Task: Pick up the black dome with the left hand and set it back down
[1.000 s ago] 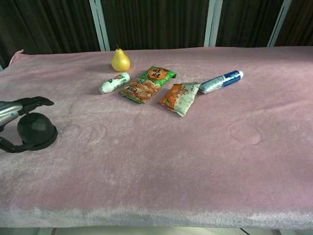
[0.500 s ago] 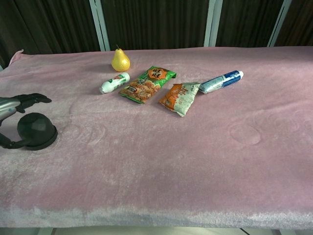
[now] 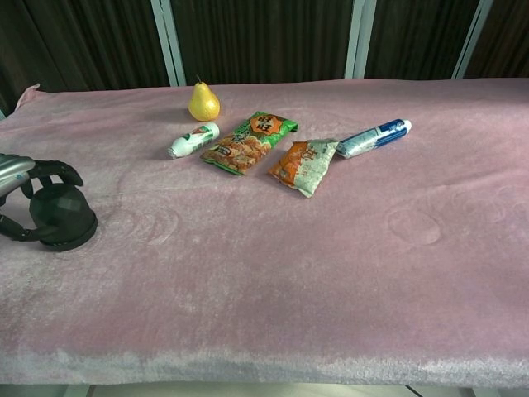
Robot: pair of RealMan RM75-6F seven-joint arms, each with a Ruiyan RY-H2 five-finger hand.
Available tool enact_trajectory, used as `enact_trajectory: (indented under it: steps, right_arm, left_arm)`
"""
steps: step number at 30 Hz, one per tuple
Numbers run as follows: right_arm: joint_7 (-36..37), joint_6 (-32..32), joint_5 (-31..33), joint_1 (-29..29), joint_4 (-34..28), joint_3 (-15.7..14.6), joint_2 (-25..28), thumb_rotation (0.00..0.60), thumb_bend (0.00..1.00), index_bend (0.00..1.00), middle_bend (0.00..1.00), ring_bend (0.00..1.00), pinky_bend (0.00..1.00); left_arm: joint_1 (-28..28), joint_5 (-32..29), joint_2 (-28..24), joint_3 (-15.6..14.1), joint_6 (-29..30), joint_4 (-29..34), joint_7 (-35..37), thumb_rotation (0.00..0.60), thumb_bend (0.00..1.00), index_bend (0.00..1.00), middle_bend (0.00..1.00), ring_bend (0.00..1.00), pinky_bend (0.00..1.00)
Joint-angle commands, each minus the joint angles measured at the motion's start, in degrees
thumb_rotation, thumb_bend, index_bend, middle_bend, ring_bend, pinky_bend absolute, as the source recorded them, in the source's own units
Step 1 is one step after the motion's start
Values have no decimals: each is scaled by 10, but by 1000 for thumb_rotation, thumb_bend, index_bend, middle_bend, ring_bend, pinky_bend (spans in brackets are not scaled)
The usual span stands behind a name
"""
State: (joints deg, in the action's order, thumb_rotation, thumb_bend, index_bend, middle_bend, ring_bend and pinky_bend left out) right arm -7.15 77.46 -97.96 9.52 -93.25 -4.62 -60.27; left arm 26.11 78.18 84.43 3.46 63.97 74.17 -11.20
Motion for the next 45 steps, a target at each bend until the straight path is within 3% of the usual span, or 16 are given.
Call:
enact_trajectory:
  steps: [1, 13, 18, 23, 32, 37, 45]
  right_arm:
    - [1, 0, -2, 0, 0, -1, 0, 600, 0, 0, 0, 29, 155]
    - [3, -2, -2, 2, 0, -2, 2, 600, 0, 0, 0, 29, 155]
    - [6, 0, -3, 1, 2, -2, 2, 600, 0, 0, 0, 29, 155]
    - [4, -2, -1, 2, 1, -1, 2, 600, 0, 0, 0, 29, 155]
    - [0, -5, 0, 3, -2, -1, 2, 600, 0, 0, 0, 29, 155]
    - [0, -5, -1, 3, -2, -2, 2, 600, 0, 0, 0, 29, 155]
    - [-1, -6, 1, 3, -4, -2, 2, 600, 0, 0, 0, 29, 155]
  left_arm:
    - [-1, 2, -2, 0, 3, 3, 2, 600, 308, 282, 292, 389, 406]
    - [-20, 30, -39, 3, 64, 55, 1, 600, 310, 283, 315, 412, 415]
    - [-44, 38, -67, -12, 88, 84, 4, 600, 310, 288, 328, 423, 433]
    - [-63, 58, -71, -25, 116, 69, 5, 600, 310, 298, 336, 433, 449]
    - [-74, 59, -67, -39, 104, 41, 35, 600, 309, 297, 315, 424, 456]
    - [-89, 50, -39, -39, 114, -9, 19, 600, 309, 260, 217, 324, 436]
    - [-97, 44, -48, -41, 104, -1, 16, 600, 301, 177, 69, 94, 334]
